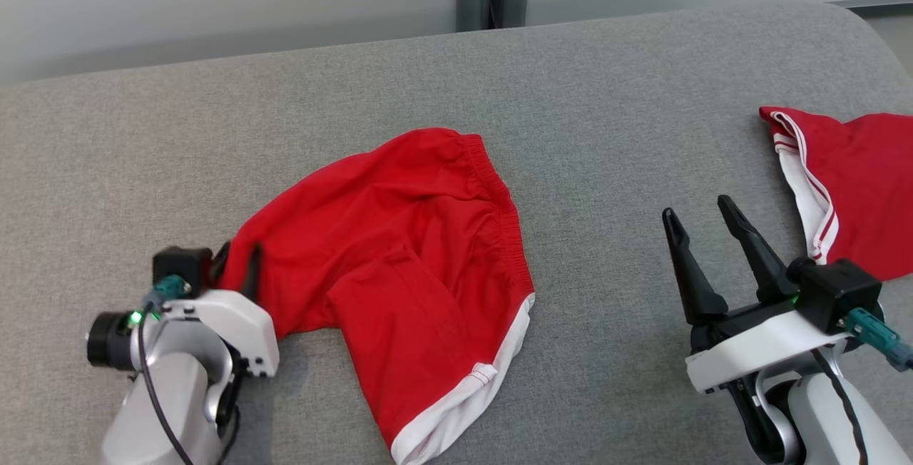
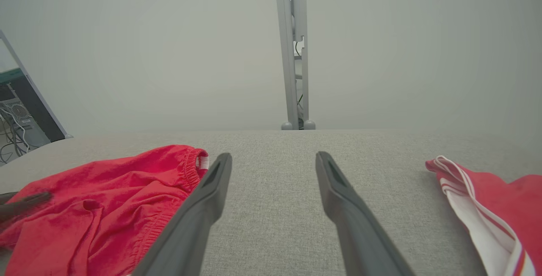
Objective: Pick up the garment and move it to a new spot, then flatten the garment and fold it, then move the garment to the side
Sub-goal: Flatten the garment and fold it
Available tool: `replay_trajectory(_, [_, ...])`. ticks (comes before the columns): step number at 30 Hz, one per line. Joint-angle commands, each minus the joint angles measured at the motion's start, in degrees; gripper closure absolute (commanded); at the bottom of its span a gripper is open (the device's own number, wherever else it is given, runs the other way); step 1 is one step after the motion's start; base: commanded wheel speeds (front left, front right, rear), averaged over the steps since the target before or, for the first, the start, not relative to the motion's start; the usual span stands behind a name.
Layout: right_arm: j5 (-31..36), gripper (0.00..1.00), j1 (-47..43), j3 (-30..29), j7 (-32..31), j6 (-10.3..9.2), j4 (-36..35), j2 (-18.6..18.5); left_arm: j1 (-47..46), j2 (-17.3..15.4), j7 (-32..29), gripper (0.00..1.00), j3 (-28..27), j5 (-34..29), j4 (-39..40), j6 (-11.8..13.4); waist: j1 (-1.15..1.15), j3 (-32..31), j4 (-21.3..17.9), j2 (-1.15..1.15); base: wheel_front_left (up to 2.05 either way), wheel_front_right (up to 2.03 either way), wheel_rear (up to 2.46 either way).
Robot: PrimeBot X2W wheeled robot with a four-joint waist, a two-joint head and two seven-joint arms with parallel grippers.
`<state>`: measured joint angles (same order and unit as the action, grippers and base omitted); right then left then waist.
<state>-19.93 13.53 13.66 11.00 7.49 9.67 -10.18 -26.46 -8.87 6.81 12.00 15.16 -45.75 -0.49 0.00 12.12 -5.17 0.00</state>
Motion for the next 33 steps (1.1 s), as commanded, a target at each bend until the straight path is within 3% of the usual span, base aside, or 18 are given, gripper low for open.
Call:
replay_trajectory(1, [0.38,0.00,-0.18,0.16,0.34,0.00,0.06,0.05,-1.44,-0.74,1.03,1.00,-0.46,0.27,0.38,0.17,0.00,0.06,-0.11,0.00,0.00,0.00,0.00])
replay_trajectory(9, [0.32,0.00,0.98,1.16,1.17,0.00,0.87,0.46,-6.04,-2.40,7.20,1.00,-1.94,-0.85,4.83,2.90,0.00,1.24,-1.43,0.00,0.00,0.00,0.00])
replay_trajectory(14, [0.07,0.00,1.35,1.94,1.82,0.00,1.74,1.06,-8.35,-4.06,3.26,1.00,0.15,-1.90,3.21,0.88,0.00,1.64,-2.79,0.00,0.00,0.00,0.00])
replay_trajectory(19, [-0.15,0.00,1.45,1.71,2.46,0.00,2.60,1.20,-8.39,-4.83,3.05,1.00,0.12,-1.64,3.52,1.39,0.00,1.87,-3.26,0.00,0.00,0.00,0.00])
replay_trajectory(27, [0.01,0.00,2.09,1.52,3.05,0.00,3.17,1.10,-7.68,-3.17,6.57,1.00,-2.01,1.05,6.06,2.64,0.00,1.00,-2.63,0.00,0.00,0.00,0.00])
replay_trajectory(33, [0.24,0.00,1.23,0.29,3.51,0.00,2.59,0.70,-4.23,-0.73,8.30,1.00,-5.60,4.90,13.36,0.93,0.00,-0.70,-0.58,0.00,0.00,0.00,0.00])
